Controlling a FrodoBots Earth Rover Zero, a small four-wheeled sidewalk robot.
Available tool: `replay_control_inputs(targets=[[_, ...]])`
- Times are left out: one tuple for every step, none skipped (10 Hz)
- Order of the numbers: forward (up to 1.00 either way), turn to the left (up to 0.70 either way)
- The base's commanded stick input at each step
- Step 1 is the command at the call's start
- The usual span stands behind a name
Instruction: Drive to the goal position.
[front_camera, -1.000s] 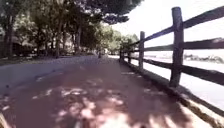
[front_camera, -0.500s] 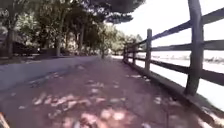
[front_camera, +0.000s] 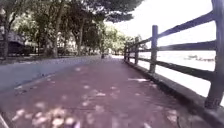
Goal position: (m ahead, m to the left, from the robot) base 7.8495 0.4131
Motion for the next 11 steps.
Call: replay_control_inputs(targets=[[0.7, 0.0], [0.7, 0.0], [0.7, 0.0], [0.7, 0.0], [0.7, 0.0], [0.7, 0.17], [0.7, 0.35], [0.7, 0.1], [0.7, 0.0], [0.7, 0.0], [0.7, 0.0]])
